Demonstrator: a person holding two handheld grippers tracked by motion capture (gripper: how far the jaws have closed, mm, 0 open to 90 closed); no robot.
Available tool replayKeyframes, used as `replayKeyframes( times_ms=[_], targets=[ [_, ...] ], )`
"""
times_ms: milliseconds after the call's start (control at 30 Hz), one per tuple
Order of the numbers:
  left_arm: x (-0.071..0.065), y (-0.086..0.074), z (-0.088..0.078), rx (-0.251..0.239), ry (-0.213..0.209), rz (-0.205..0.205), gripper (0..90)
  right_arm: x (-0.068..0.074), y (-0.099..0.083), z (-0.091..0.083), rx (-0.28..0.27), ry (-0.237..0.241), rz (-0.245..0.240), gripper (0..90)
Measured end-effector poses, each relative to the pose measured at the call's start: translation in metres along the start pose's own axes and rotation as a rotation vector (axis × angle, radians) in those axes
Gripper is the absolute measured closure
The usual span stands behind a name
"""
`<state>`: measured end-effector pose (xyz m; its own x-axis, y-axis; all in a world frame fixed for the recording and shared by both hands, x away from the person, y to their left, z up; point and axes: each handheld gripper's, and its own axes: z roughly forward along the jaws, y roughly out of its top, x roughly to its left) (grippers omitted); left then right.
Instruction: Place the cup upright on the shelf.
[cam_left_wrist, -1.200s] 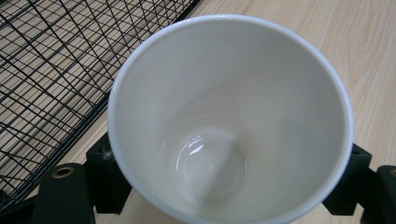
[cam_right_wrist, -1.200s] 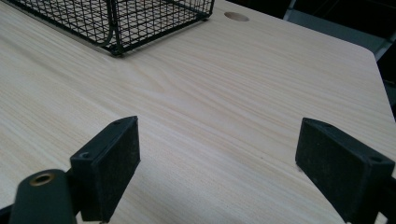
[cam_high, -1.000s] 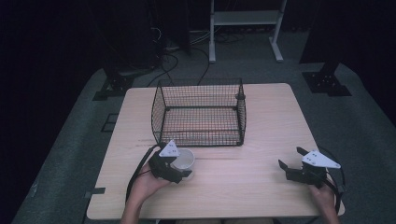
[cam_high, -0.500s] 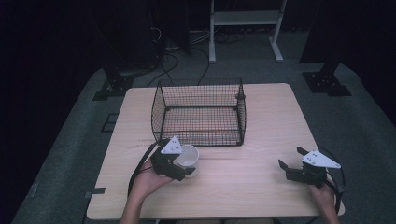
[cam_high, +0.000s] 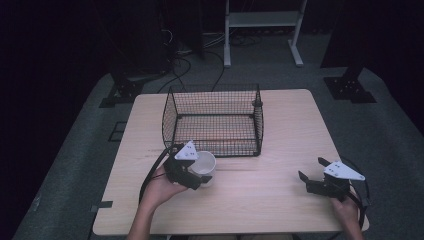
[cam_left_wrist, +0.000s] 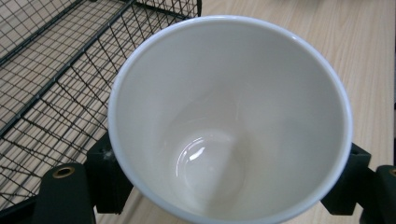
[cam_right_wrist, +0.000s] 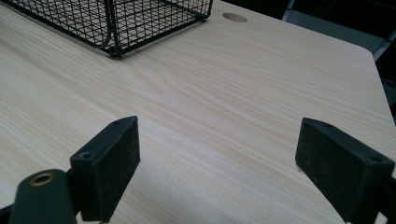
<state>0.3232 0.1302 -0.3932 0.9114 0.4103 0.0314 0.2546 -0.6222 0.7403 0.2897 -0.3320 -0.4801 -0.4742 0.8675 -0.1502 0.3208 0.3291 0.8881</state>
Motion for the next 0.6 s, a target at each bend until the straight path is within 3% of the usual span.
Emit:
replayKeyframes(
  times_ms=[600],
  targets=[
    [0.007,0.033,-0.006,0.003,-0.025,0.050,20.9,-0.001,0.000,0.000,0.000,-0.002,0.003,13.1]
  ],
)
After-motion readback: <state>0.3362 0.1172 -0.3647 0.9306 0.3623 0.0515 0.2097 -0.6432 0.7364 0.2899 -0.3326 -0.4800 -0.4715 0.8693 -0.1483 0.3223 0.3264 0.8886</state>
